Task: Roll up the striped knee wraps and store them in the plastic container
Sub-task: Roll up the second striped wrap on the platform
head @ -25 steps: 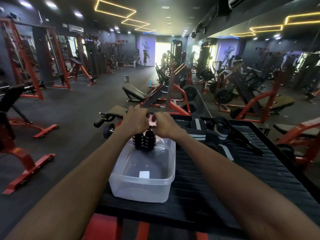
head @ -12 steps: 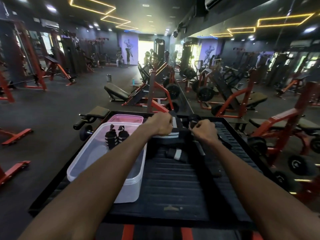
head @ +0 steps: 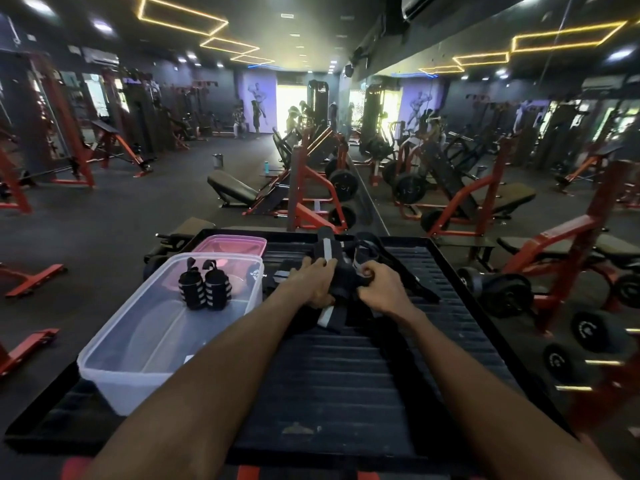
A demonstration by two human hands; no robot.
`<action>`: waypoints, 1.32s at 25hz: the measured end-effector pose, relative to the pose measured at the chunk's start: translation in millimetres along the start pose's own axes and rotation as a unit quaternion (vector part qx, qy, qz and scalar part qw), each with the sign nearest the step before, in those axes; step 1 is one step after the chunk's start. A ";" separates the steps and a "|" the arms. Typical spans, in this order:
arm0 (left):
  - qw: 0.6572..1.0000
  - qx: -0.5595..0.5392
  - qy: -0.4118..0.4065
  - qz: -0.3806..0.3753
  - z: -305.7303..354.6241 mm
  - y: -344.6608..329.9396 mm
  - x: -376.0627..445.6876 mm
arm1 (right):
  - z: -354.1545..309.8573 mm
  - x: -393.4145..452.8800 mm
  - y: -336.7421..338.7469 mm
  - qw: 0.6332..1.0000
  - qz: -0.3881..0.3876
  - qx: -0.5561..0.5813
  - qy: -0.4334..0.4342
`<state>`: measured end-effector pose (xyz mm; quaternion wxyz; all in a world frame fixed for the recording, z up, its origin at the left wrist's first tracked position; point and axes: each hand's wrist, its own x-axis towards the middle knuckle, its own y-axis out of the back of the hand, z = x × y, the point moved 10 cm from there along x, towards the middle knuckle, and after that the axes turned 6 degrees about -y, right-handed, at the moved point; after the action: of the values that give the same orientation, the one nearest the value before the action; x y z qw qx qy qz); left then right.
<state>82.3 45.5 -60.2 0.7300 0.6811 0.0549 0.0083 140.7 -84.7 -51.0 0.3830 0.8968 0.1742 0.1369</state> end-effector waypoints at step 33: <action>0.894 -0.435 0.081 -0.070 57.2 -16.1 1.9 | 133.8 -4.6 79.8 0.886 -0.190 0.365 -0.214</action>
<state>88.4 -12.3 -72.6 0.9452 0.2866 0.1523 0.0350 203.8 -223.8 -82.4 0.0757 0.9305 0.2924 -0.2071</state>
